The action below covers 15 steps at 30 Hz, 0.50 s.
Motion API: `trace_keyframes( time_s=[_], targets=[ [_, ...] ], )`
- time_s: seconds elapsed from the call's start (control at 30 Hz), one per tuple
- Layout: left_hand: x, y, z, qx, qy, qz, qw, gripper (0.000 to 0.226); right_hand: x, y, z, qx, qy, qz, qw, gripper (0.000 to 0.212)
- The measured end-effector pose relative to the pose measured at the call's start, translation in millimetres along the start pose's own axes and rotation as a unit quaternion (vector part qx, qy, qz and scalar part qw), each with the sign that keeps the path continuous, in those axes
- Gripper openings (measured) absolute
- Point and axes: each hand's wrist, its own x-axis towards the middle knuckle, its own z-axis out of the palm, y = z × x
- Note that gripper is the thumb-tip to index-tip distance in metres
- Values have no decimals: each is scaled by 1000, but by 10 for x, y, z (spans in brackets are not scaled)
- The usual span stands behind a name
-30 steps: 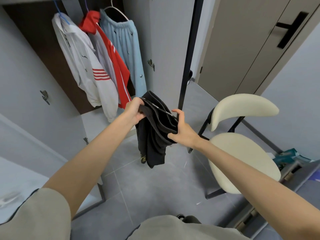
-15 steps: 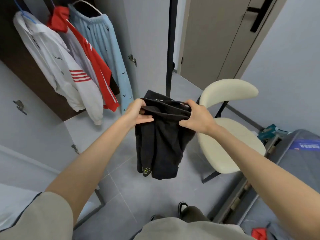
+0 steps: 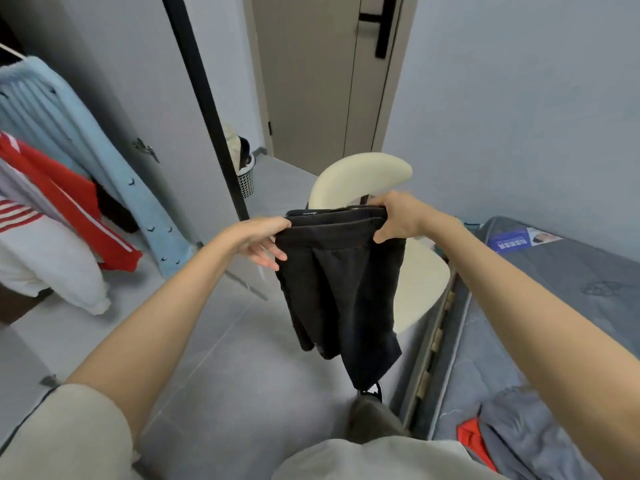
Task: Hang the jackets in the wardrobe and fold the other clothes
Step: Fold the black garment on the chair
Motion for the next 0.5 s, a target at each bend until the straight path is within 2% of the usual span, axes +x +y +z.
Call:
trace_keyframes(
  time_s=[0.13,0.23,0.3,0.5],
  targets=[
    [395,790,229,16,3,24,1000,30,148,576,-283,-92,118,32,988,28],
    [747,1393,374,-20,44,101,994,27,325,1039,-605,-126,232,36,964,30],
    [953,1756,461,-57,67,157,984,14,428,1327,-860,-128,290,36,948,35],
    [1481,2445,810,-111,128,240,956,3,588,2016,-1254,-138,353,13,926,38]
  ],
)
